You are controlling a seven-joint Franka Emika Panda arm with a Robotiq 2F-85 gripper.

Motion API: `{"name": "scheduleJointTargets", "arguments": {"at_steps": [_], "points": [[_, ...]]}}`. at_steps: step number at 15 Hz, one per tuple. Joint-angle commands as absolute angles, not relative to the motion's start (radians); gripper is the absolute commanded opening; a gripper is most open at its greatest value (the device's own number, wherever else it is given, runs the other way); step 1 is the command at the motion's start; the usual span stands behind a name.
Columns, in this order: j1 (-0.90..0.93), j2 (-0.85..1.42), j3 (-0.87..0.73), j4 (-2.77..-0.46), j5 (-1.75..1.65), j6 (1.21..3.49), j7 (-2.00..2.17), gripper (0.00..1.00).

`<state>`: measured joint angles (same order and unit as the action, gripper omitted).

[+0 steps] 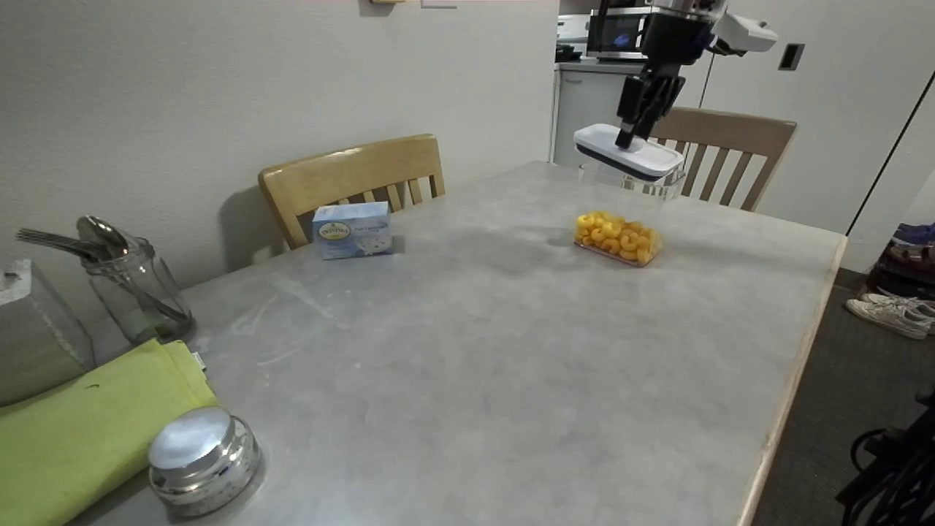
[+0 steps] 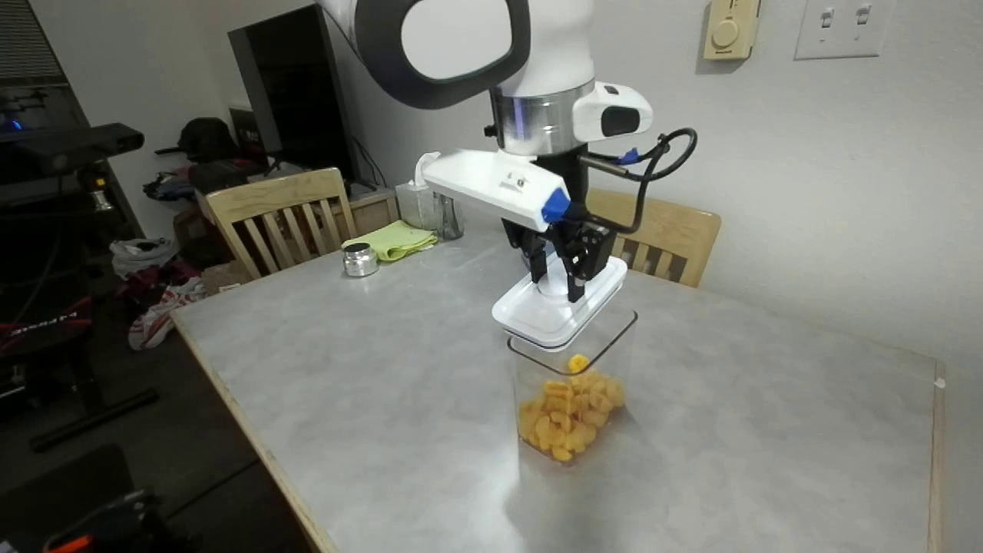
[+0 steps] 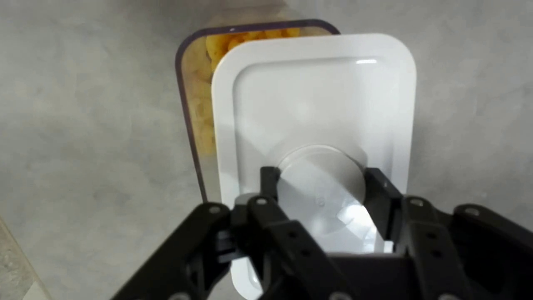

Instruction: Put the white lid on top of the food container

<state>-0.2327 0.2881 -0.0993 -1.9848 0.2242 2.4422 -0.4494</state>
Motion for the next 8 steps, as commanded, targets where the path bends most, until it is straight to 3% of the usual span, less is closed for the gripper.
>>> {"name": "scheduleJointTargets", "arguments": {"at_steps": [1,8], "points": [[-0.271,0.297,-0.07,-1.994,0.272,2.464,-0.519,0.29],[-0.288,0.295,-0.073,-1.989,0.273,2.468,-0.536,0.29]]}}
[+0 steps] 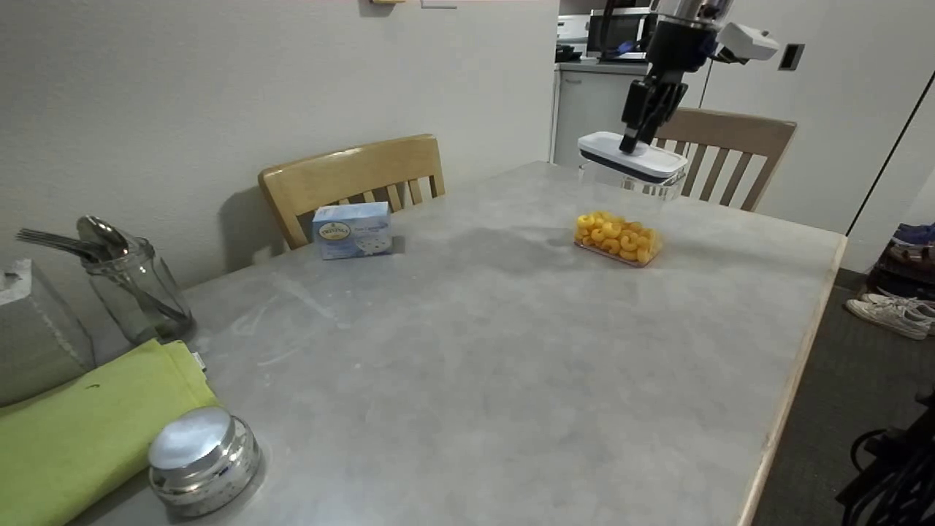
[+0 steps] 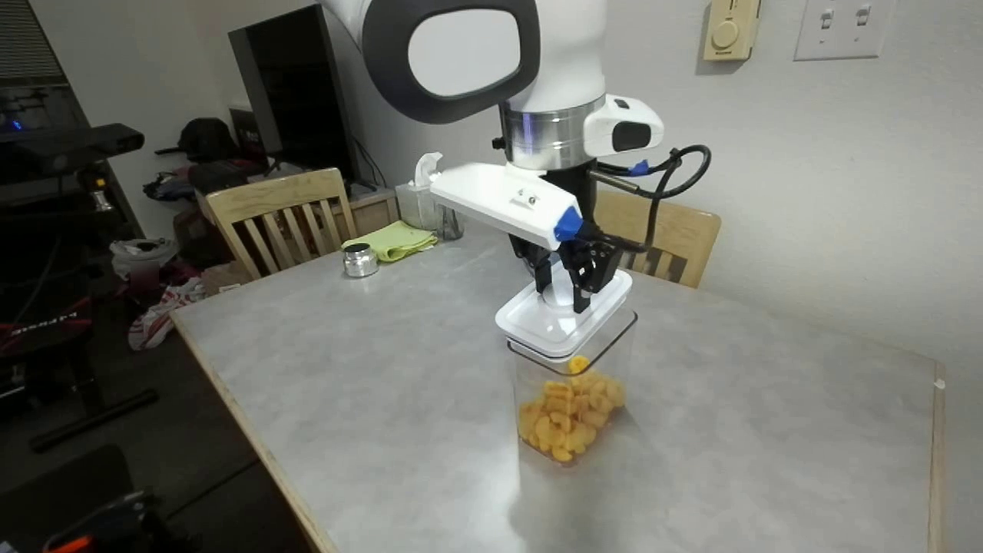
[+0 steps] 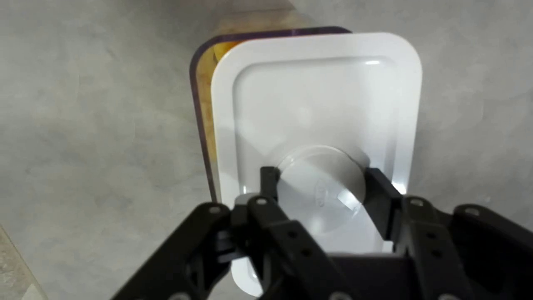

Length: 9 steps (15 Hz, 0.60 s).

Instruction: Put the white lid on top of the food container

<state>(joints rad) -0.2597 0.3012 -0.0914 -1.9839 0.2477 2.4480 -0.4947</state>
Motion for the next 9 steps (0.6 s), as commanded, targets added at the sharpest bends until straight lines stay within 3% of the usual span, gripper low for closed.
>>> {"name": "scheduleJointTargets", "arguments": {"at_steps": [1,9], "points": [[-0.291,0.295,-0.073,-1.989,0.273,2.47,-0.537,0.29],[-0.317,0.297,-0.076,-1.997,0.28,2.477,-0.542,0.29]]}}
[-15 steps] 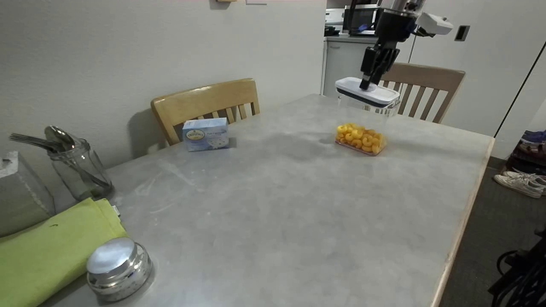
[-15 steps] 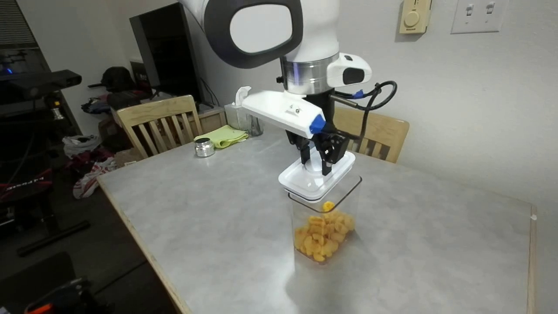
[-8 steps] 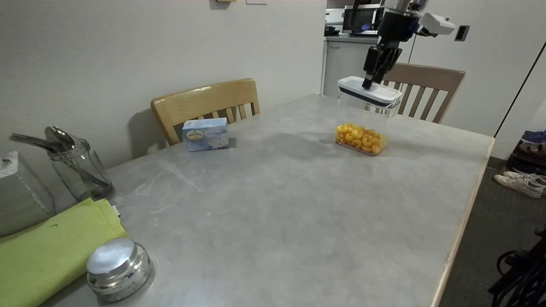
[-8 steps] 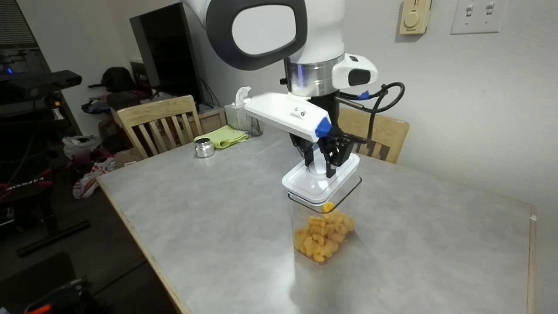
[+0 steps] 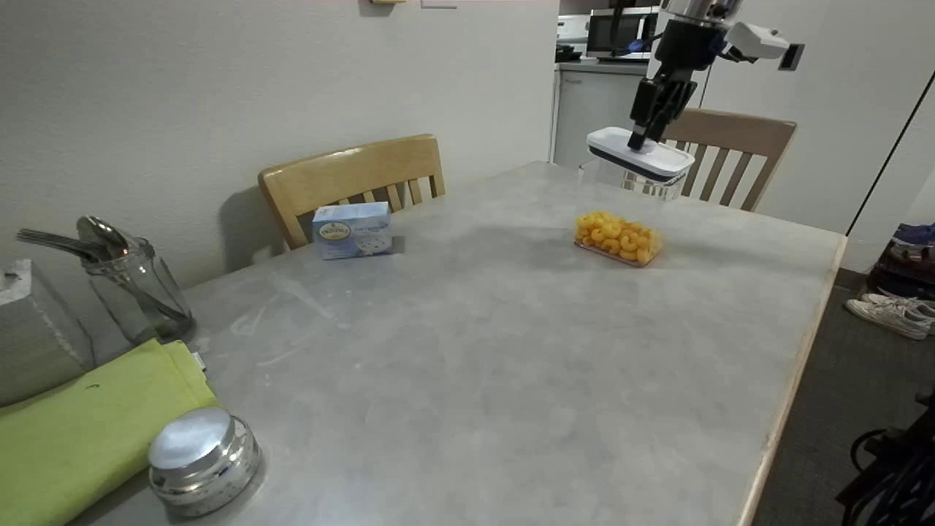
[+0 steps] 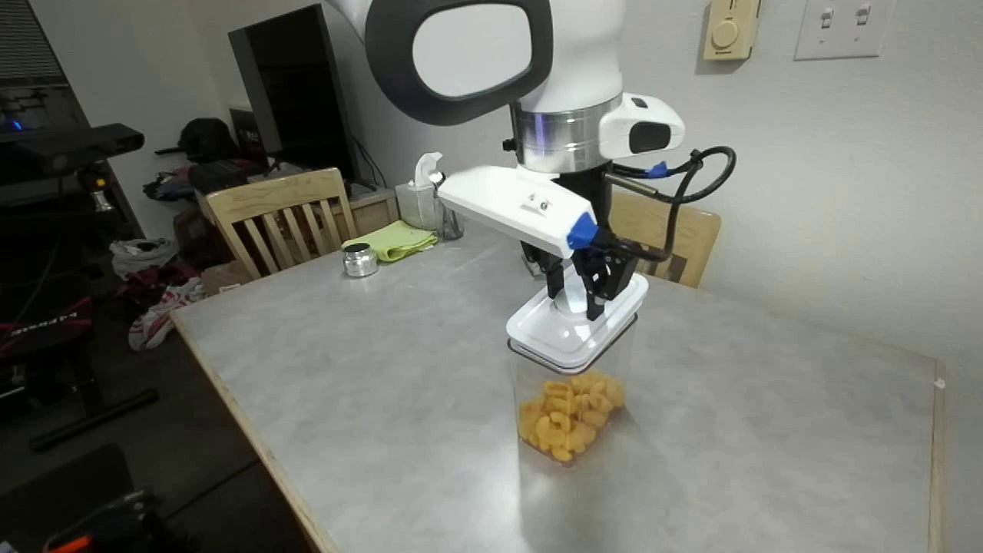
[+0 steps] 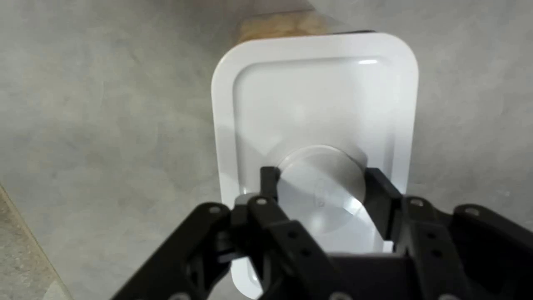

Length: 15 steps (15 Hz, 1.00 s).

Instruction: Put the white lid on top of the food container

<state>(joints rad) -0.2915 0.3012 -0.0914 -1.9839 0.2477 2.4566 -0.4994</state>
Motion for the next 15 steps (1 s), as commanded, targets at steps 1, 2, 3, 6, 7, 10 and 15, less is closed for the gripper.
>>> {"name": "scheduleJointTargets", "arguments": {"at_steps": [1,2,3,6,7,10,15], "points": [[-0.318,0.299,-0.075,-1.999,0.282,2.478,-0.541,0.29],[-0.319,0.3,-0.074,-2.002,0.284,2.477,-0.541,0.29],[-0.32,0.298,-0.073,-2.007,0.288,2.478,-0.542,0.29],[-0.318,0.297,-0.07,-2.024,0.3,2.478,-0.539,0.29],[-0.316,0.296,-0.069,-2.03,0.303,2.477,-0.538,0.29],[-0.312,0.295,-0.065,-2.047,0.302,2.474,-0.535,0.29],[-0.308,0.298,-0.066,-2.051,0.288,2.459,-0.527,0.29]]}}
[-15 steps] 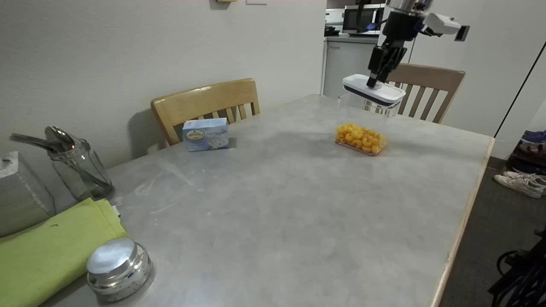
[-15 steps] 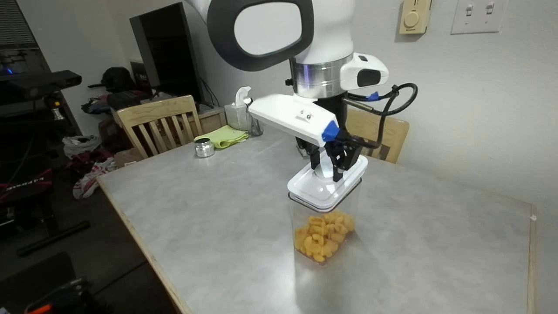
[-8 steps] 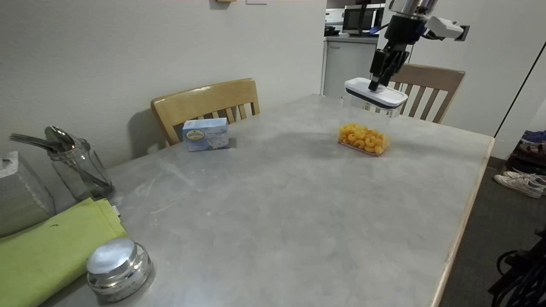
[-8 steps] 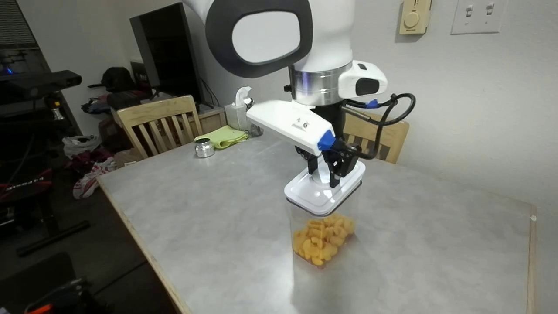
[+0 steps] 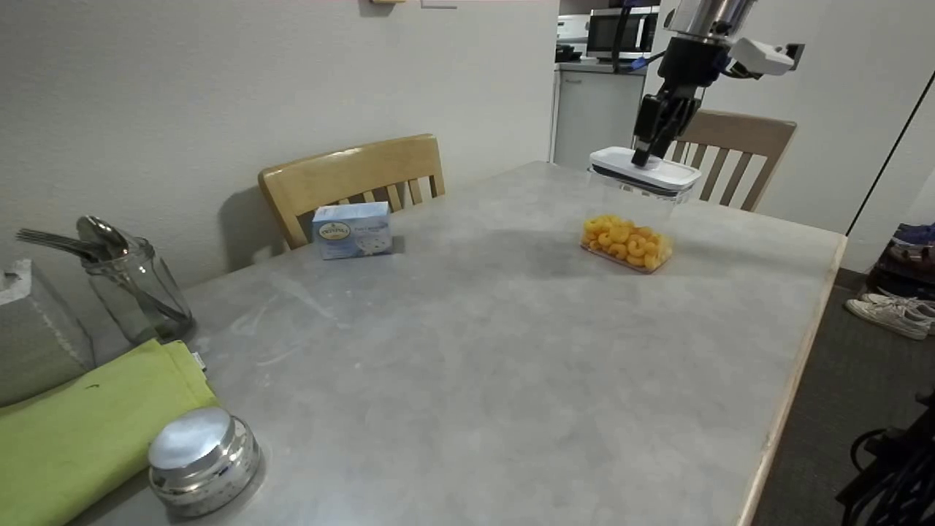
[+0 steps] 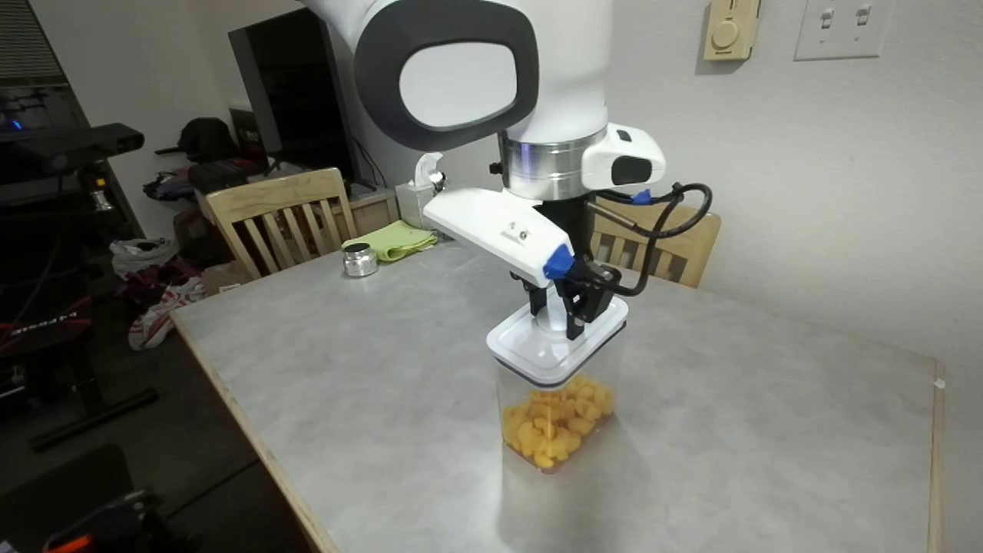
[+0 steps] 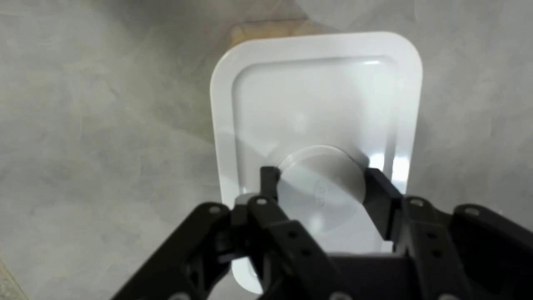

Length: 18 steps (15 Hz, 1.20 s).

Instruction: Put the white lid on top of the food container

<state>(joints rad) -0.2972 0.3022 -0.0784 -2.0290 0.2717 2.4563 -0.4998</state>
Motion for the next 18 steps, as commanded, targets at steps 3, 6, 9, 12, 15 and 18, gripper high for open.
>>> {"name": "scheduleJointTargets", "arguments": {"at_steps": [3,6,9,12,15,18], "points": [[-0.303,0.299,-0.072,-2.047,0.27,2.437,-0.512,0.29],[-0.3,0.298,-0.074,-2.043,0.258,2.412,-0.509,0.52],[-0.296,0.294,-0.075,-2.041,0.253,2.399,-0.509,0.77],[-0.29,0.288,-0.077,-2.038,0.244,2.393,-0.505,0.94],[-0.285,0.282,-0.077,-2.034,0.237,2.395,-0.504,1.0],[-0.281,0.279,-0.077,-2.029,0.232,2.397,-0.502,0.73]]}}
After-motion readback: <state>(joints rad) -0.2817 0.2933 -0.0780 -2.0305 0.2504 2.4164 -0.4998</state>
